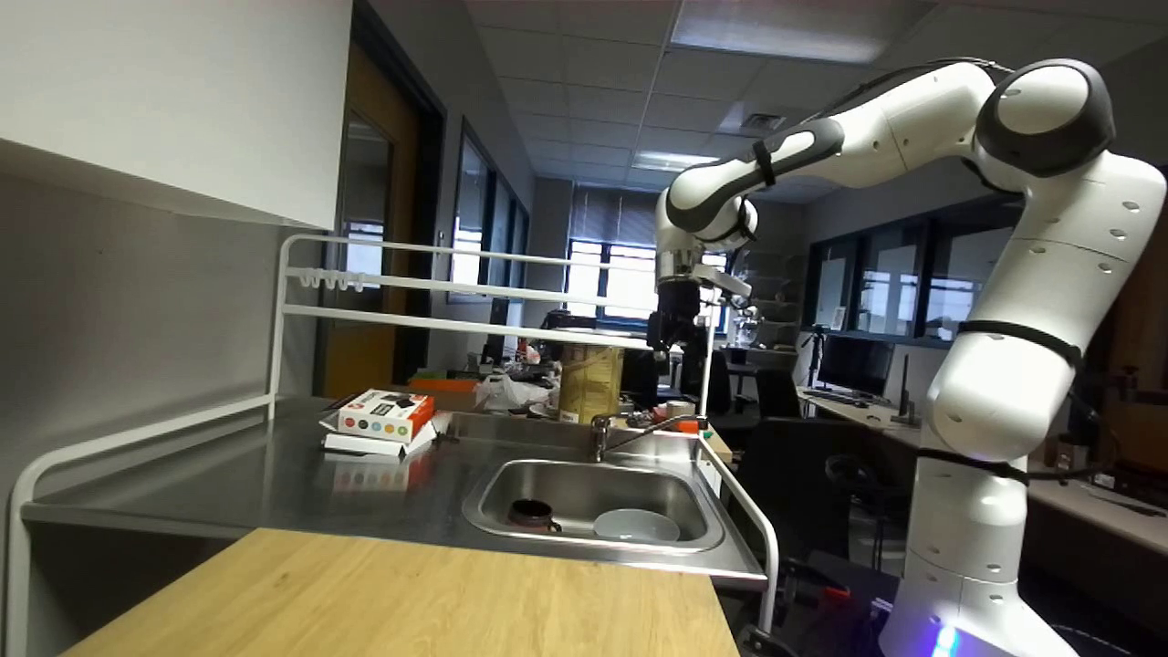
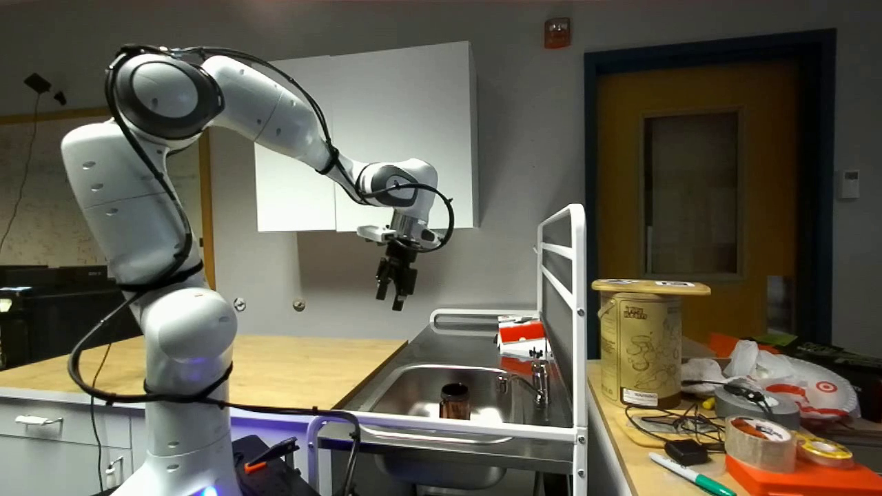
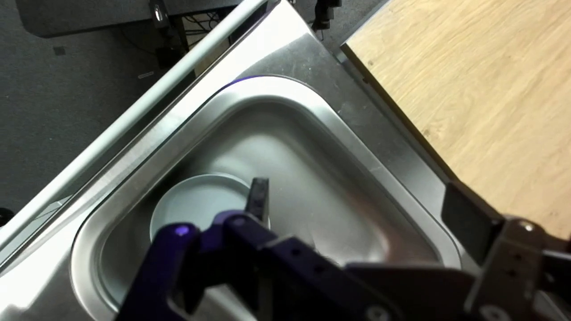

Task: Remove the brown mug from the sink

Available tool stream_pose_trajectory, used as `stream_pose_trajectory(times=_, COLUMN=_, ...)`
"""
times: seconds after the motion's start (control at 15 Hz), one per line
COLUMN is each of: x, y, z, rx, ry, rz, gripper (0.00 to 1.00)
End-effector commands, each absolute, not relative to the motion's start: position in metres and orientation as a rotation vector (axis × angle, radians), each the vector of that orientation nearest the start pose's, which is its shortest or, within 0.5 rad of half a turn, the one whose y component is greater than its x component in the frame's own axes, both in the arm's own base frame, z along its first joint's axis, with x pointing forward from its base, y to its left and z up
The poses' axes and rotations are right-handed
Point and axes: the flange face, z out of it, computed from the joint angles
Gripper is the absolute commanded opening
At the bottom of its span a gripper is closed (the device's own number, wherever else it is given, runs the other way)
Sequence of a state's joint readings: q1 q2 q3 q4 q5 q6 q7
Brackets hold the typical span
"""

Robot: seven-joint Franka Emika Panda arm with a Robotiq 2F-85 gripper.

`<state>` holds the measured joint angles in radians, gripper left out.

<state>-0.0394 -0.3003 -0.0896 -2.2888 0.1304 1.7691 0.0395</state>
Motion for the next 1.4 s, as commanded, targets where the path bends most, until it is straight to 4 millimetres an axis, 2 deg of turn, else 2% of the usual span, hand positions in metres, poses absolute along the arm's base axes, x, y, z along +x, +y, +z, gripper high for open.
stream_pose_trajectory(times=0.0, x=0.493, y=-0.058, z=0.434, rx=-2.924, ry=0.402, rz=0.359, gripper=1.0)
stream_pose_trajectory(times=0.4, x=0.593, y=-0.062, z=0.387, rx=-2.87, ry=0.513, rz=0.416, gripper=1.0)
stream_pose_trajectory(times=0.73, x=0.657, y=-0.054, z=0.335, rx=-2.867, ry=0.579, rz=0.496, gripper=1.0)
stream_pose_trajectory(times=1.0, x=0.686, y=-0.046, z=0.293, rx=-2.879, ry=0.62, rz=0.571, gripper=1.0)
stream_pose_trajectory(times=1.33, x=0.699, y=-0.037, z=0.243, rx=-2.895, ry=0.655, rz=0.649, gripper=1.0)
